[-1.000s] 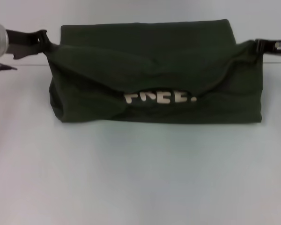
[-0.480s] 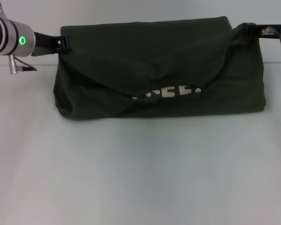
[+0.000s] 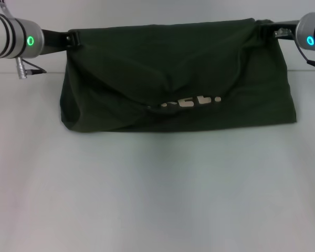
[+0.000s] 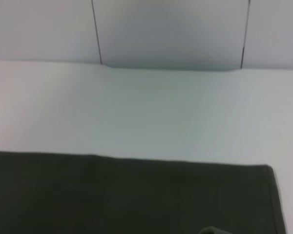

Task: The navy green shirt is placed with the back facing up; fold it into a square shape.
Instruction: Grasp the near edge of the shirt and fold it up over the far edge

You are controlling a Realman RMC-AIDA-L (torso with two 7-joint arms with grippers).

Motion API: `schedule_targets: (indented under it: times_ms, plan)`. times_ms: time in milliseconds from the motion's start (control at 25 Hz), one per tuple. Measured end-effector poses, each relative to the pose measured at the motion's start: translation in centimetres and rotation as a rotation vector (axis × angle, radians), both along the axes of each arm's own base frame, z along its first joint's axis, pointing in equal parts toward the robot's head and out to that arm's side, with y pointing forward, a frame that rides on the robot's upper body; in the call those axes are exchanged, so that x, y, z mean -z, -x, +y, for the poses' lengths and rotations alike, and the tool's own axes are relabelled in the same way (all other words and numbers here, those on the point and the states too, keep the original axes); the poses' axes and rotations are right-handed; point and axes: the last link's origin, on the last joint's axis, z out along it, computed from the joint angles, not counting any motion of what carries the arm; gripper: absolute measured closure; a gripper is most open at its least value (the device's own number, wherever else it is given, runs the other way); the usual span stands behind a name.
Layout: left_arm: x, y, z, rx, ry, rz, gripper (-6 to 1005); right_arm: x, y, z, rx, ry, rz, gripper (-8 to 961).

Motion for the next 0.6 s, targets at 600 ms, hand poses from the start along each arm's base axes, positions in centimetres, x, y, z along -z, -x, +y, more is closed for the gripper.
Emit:
schedule_targets:
  times_ms: [600]
  plan:
    - [3.7,-0.9,0.5,0.060,0.136,0.155,933,1.1,-1.6,-0.2,0.042,0.055,-0.086,917]
